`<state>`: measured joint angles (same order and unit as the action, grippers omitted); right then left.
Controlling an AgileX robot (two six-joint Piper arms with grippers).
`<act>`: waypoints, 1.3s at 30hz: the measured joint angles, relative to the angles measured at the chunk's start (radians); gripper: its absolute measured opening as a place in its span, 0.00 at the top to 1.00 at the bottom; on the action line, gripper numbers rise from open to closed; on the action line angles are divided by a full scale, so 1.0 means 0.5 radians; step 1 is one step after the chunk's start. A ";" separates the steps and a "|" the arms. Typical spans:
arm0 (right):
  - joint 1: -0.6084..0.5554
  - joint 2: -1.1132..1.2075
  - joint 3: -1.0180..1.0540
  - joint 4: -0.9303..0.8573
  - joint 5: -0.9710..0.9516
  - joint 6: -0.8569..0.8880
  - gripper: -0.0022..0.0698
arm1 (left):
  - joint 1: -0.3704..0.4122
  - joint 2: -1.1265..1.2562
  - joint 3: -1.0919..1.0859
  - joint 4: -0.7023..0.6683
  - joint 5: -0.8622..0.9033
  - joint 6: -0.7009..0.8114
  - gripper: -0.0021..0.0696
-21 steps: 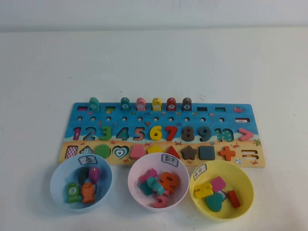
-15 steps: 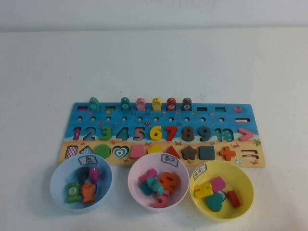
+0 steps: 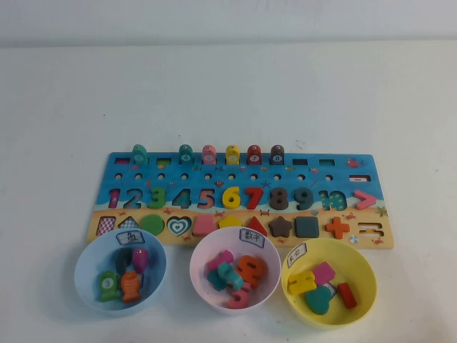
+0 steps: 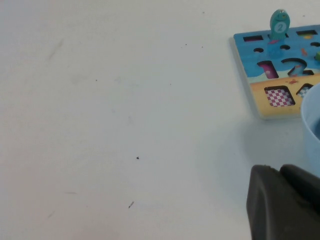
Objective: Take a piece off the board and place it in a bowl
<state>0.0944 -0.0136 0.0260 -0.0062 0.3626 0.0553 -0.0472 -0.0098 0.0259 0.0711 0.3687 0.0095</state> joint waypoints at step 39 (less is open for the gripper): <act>0.000 0.000 0.000 0.000 0.000 0.000 0.99 | 0.000 0.985 -1.362 -0.774 1.017 0.222 0.97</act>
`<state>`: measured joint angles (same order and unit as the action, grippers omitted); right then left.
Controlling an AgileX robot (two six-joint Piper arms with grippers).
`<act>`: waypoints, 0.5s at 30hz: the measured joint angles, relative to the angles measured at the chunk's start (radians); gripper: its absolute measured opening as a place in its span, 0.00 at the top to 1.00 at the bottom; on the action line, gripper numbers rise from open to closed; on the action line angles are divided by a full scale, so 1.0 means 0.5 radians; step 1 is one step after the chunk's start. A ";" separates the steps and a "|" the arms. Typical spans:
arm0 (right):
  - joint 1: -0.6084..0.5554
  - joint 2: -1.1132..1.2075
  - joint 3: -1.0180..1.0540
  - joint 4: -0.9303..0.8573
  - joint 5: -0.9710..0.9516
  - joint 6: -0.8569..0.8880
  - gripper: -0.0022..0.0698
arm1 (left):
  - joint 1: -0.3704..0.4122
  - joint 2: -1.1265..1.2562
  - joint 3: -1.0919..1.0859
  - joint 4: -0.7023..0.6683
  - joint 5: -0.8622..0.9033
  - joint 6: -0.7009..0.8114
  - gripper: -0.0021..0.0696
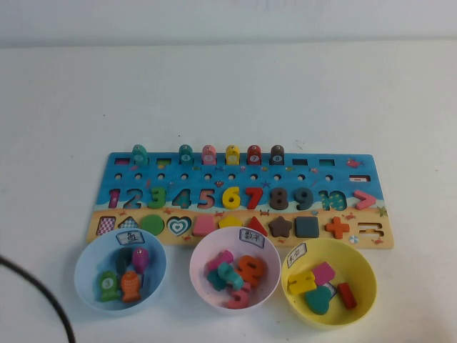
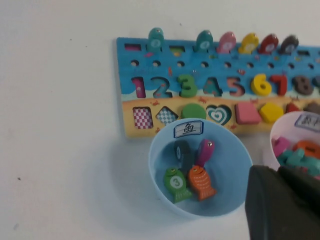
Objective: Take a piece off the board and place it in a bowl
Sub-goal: Pick up the "number 6"
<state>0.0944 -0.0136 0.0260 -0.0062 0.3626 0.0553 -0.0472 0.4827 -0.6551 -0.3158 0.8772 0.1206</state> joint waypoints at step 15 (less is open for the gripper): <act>0.000 0.000 0.000 0.000 0.000 0.000 0.99 | -0.284 1.671 -1.249 0.287 0.536 0.362 0.97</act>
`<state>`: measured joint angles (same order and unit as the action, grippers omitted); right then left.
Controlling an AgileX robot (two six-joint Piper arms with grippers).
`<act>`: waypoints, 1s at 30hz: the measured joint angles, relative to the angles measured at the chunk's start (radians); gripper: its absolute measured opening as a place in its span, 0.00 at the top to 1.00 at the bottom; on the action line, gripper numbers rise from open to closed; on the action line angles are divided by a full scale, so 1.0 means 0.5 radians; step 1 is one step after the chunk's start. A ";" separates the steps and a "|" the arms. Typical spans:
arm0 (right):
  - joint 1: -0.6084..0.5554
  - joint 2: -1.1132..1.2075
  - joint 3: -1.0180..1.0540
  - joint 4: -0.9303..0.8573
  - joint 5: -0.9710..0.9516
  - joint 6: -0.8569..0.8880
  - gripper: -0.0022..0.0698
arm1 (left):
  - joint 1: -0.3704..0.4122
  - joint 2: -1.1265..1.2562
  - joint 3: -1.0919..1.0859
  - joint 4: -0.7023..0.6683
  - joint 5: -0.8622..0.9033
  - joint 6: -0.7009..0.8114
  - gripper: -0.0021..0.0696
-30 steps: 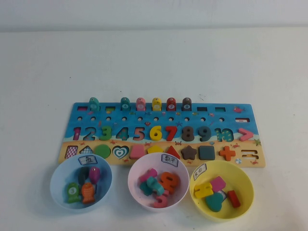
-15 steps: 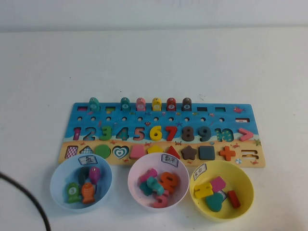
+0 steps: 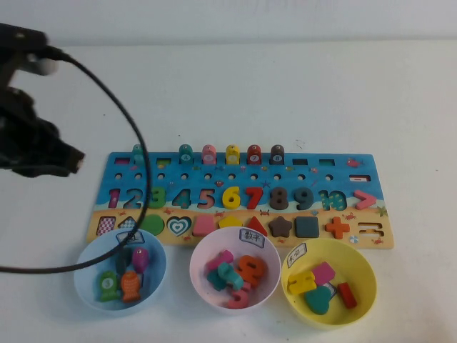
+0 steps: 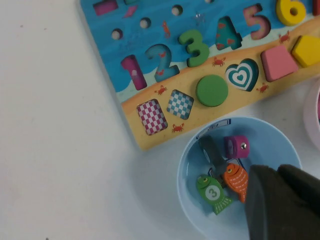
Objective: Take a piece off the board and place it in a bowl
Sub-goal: Pick up the "number 6"
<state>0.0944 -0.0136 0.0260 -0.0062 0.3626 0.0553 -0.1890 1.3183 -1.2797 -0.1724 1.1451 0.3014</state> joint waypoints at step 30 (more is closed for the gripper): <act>0.000 0.000 0.000 0.036 0.000 0.000 0.99 | -0.670 1.395 -0.933 0.054 0.157 -0.026 0.89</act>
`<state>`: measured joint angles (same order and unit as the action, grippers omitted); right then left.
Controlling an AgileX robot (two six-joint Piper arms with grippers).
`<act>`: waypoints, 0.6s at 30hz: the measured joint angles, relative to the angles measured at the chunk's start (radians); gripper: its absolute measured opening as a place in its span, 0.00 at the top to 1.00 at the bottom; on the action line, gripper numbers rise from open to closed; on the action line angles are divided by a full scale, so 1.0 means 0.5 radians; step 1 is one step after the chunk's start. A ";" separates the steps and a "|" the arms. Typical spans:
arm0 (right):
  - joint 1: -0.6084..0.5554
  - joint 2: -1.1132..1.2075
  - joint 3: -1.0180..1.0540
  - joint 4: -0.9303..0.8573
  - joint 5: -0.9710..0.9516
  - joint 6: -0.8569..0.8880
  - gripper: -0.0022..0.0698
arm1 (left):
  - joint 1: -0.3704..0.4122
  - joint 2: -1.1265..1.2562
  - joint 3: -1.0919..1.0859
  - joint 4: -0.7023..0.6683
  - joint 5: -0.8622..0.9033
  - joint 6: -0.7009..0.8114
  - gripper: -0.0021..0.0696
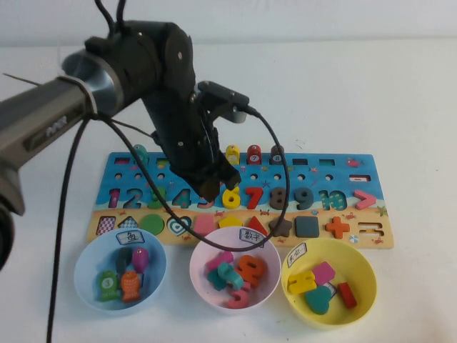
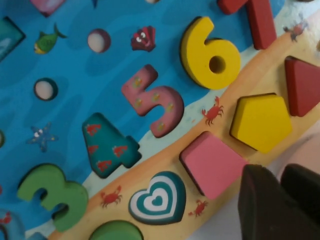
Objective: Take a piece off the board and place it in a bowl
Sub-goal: Pick up the "number 6"
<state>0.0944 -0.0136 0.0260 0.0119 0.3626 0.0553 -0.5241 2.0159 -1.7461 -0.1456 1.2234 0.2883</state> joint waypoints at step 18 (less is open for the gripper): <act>0.000 0.000 0.000 0.008 0.000 0.000 0.99 | -0.151 0.257 -0.210 0.037 -0.196 -0.390 0.45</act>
<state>0.0944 -0.0136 0.0260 0.0157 0.3626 0.0553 -0.5995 2.1444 -1.8510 -0.1269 1.1257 0.0935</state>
